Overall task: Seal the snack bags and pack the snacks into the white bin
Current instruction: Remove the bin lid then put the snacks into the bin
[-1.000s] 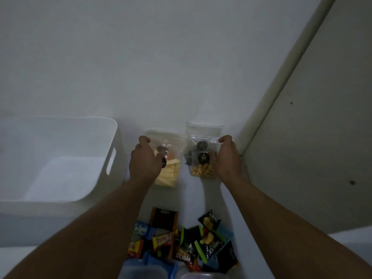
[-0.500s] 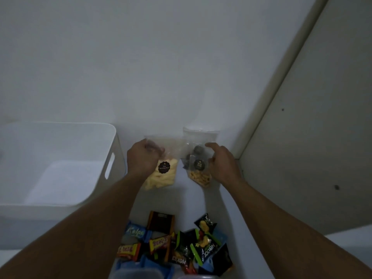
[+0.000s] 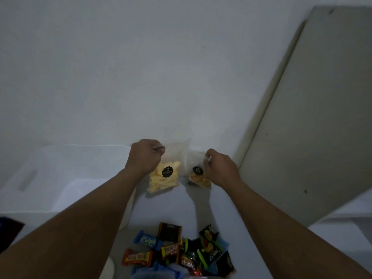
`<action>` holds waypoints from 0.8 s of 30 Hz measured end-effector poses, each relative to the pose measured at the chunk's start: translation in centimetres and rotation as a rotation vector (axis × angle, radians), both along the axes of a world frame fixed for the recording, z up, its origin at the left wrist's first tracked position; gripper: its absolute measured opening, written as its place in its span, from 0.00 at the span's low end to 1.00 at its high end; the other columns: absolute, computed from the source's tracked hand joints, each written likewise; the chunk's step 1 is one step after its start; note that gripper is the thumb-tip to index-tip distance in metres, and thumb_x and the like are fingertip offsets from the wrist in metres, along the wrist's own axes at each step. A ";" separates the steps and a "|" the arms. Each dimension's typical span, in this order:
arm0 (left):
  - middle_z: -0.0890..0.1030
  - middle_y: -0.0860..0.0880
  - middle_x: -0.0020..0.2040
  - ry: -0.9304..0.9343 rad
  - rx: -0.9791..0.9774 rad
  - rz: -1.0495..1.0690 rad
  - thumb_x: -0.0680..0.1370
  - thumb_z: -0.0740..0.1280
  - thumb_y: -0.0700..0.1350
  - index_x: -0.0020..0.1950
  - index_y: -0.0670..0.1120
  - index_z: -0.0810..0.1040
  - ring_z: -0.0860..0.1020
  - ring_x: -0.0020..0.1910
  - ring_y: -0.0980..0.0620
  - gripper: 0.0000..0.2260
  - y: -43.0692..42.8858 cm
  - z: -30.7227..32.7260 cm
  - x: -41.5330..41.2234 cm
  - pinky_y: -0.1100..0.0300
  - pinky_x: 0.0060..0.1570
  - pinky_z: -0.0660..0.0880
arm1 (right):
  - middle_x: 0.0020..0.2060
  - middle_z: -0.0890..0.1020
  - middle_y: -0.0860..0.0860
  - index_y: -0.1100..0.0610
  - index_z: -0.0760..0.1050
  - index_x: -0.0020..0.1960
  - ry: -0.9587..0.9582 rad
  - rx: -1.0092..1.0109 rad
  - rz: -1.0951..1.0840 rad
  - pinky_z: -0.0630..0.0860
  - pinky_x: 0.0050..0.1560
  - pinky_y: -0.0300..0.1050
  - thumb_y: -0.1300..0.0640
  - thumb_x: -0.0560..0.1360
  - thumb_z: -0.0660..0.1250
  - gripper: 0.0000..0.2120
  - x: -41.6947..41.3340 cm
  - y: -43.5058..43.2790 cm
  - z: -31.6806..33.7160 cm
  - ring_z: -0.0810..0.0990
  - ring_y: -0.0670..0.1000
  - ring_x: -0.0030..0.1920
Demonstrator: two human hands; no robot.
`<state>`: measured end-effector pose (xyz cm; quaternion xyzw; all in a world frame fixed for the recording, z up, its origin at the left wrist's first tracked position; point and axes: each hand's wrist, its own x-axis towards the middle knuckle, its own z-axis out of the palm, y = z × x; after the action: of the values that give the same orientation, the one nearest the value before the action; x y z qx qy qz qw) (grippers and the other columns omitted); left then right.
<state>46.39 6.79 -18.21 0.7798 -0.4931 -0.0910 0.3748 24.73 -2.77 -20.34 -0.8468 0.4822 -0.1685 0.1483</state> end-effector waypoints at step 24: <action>0.85 0.47 0.49 0.027 -0.129 0.089 0.76 0.66 0.39 0.49 0.44 0.85 0.80 0.50 0.50 0.08 14.1 13.3 18.7 0.63 0.50 0.70 | 0.49 0.85 0.51 0.52 0.82 0.52 -0.142 -0.138 0.031 0.77 0.47 0.45 0.55 0.79 0.64 0.08 16.8 13.0 15.0 0.82 0.52 0.49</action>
<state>65.12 20.85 -4.95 0.7738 -0.4579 -0.0526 0.4345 41.50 10.21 -5.30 -0.8484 0.4446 -0.2583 0.1260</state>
